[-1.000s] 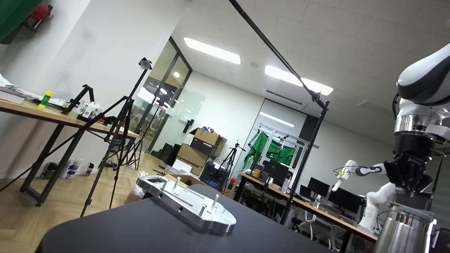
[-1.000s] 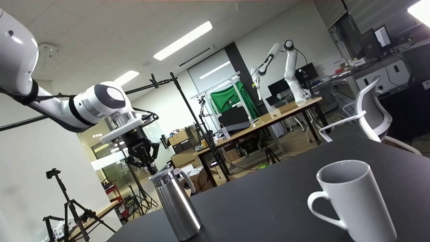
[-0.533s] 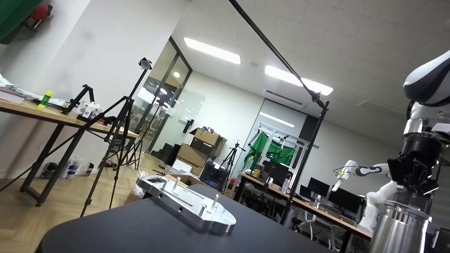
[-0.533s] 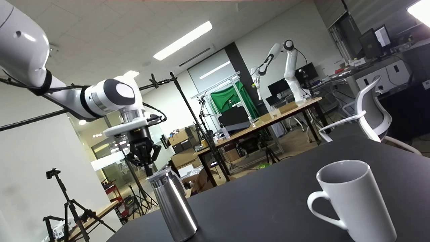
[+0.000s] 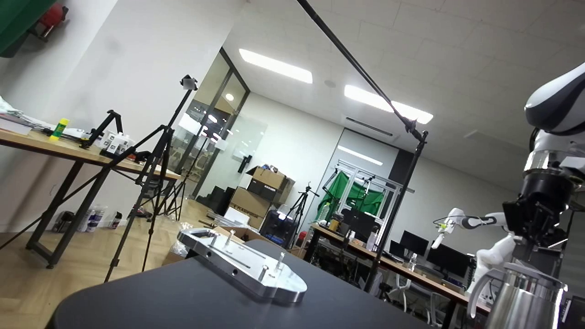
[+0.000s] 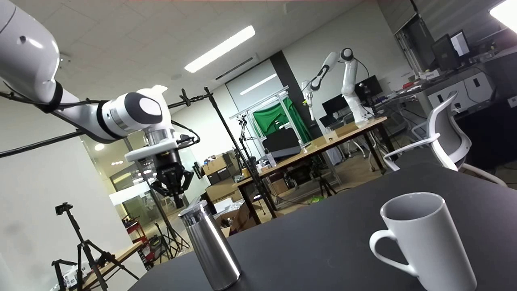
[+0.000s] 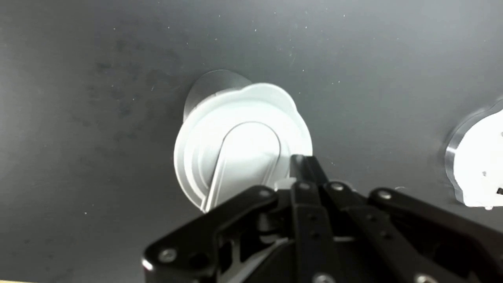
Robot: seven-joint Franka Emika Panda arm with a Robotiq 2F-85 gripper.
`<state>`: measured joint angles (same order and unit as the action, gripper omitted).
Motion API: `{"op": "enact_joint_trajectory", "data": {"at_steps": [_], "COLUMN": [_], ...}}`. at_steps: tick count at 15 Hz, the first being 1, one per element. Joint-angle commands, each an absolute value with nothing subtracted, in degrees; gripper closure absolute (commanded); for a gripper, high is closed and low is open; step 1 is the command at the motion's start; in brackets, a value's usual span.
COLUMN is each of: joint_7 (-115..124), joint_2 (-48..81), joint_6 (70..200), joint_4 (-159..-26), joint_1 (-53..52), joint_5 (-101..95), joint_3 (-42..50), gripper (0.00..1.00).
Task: Open the flask
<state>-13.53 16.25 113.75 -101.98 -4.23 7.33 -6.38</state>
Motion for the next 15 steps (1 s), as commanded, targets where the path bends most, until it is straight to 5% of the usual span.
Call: {"op": "enact_joint_trajectory", "data": {"at_steps": [1,8,9,15], "joint_7": [-11.93,-11.44,-11.56,-9.85], "joint_2": [14.46,5.96,4.19,-3.0], "joint_6": [110.33,101.59,100.75,93.46], "joint_4": [-99.61,-99.4,-100.23,-102.03], "joint_1": [-4.71,-5.45,-5.29,-3.84], "joint_5": [6.71,5.16,5.34,4.81], "joint_3": [-6.69,-6.81,-6.68,-4.67], "gripper": [1.0,1.0,0.74,0.4]}}
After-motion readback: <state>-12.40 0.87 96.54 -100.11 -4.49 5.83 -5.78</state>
